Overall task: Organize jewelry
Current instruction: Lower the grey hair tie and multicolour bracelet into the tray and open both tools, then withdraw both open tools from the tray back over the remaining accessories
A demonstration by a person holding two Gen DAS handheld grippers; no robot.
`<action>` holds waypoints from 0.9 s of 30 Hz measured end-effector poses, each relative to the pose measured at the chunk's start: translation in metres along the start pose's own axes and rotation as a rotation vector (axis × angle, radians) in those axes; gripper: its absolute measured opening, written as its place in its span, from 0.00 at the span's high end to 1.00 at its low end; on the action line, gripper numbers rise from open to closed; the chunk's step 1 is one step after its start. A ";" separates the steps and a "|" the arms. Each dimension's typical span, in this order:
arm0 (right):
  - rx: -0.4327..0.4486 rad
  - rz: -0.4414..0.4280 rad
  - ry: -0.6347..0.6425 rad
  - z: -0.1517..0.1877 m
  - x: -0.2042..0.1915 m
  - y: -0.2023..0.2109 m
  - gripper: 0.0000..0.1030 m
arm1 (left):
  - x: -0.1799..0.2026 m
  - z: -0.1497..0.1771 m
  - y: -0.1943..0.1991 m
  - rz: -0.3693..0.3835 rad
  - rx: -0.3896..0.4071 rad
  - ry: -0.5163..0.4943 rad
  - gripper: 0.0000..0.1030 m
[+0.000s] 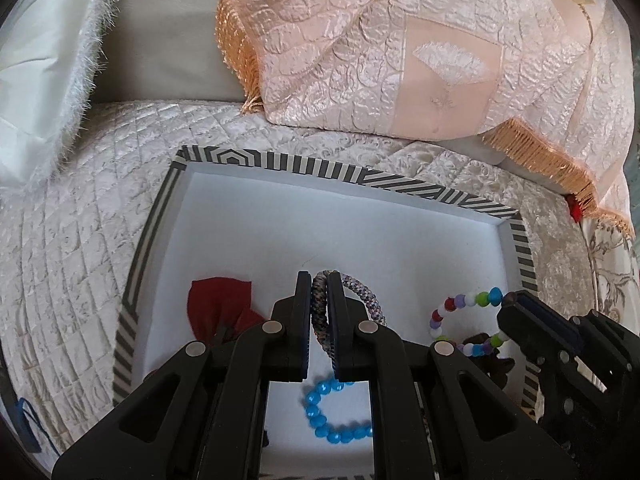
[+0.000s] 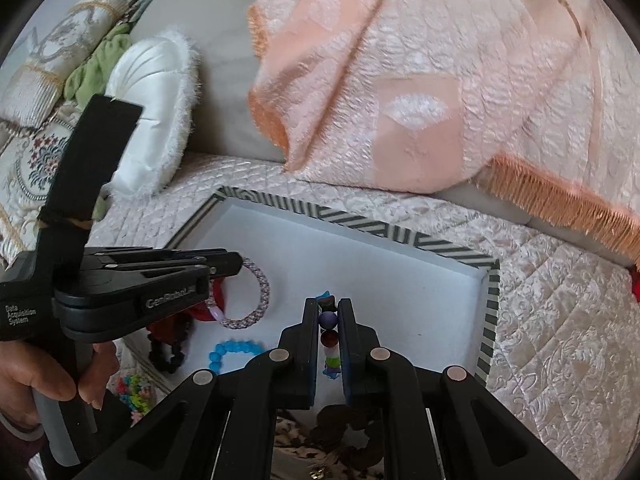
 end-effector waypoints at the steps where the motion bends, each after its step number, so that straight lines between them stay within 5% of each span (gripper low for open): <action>1: -0.005 0.004 -0.010 0.001 0.004 -0.002 0.92 | 0.000 -0.001 -0.003 0.002 -0.003 0.002 0.94; 19: -0.063 0.156 -0.117 0.020 0.069 -0.045 0.92 | -0.012 -0.001 -0.039 -0.036 -0.028 0.044 0.91; 21: -0.083 0.152 -0.113 0.021 0.068 -0.047 0.92 | -0.013 0.000 -0.037 -0.050 -0.029 0.038 0.84; 23: -0.075 0.157 -0.114 0.022 0.067 -0.044 0.92 | -0.012 0.001 -0.034 -0.046 -0.025 0.035 0.59; 27: -0.052 0.143 -0.133 0.025 0.065 -0.031 0.91 | -0.011 0.003 -0.022 -0.059 -0.002 0.021 0.56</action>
Point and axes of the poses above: each gripper's, at about its wrist camera, not at the fingertips, and y roughly against the way its jaws point, x to its right, z to its underside, the point moved 7 cm from there along -y, roughly the way its jaws point, and after that the axes turned 5 degrees about -x, right-handed, at the moved point
